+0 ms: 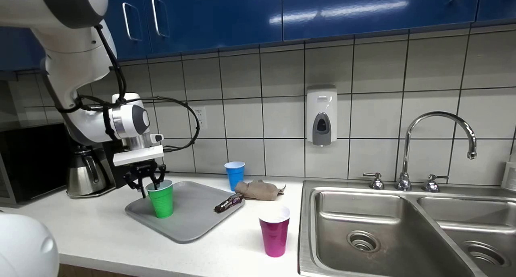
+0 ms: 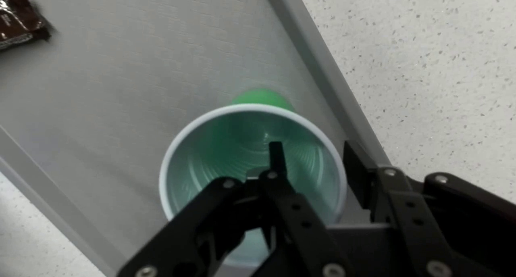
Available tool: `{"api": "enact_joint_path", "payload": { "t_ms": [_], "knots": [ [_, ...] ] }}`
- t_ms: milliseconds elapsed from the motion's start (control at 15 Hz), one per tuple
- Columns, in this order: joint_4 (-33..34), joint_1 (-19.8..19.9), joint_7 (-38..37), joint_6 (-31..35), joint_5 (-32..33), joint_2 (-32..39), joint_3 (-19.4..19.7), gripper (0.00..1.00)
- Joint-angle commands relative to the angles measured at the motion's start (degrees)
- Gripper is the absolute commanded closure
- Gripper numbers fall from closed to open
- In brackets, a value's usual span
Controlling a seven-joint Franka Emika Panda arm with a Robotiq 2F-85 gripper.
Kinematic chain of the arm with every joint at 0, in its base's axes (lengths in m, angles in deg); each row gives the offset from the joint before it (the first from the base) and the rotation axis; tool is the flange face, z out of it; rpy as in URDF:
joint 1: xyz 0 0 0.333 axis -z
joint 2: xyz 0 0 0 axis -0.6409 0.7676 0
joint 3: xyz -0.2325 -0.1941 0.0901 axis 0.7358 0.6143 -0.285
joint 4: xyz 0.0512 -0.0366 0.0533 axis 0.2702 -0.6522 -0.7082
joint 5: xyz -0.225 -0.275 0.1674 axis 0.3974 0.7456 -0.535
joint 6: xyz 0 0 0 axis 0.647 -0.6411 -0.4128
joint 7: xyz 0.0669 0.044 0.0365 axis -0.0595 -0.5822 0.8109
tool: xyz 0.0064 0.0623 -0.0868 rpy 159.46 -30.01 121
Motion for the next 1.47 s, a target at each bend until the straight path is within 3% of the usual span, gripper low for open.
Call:
{"api": "enact_joint_path", "payload": {
  "t_ms": [0, 200, 267, 1400],
  "knots": [
    [-1.1, 0.9, 0.4, -0.9, 0.3, -1.5, -0.2, 0.27],
    [-2.1, 1.6, 1.2, -1.7, -0.4, -3.0, -0.4, 0.03],
    [-2.4, 1.8, 1.3, -1.7, -0.4, -3.5, -0.4, 0.0],
    [-4.2, 4.8, 4.1, -7.0, -6.1, -11.2, -0.4, 0.0]
  ]
}}
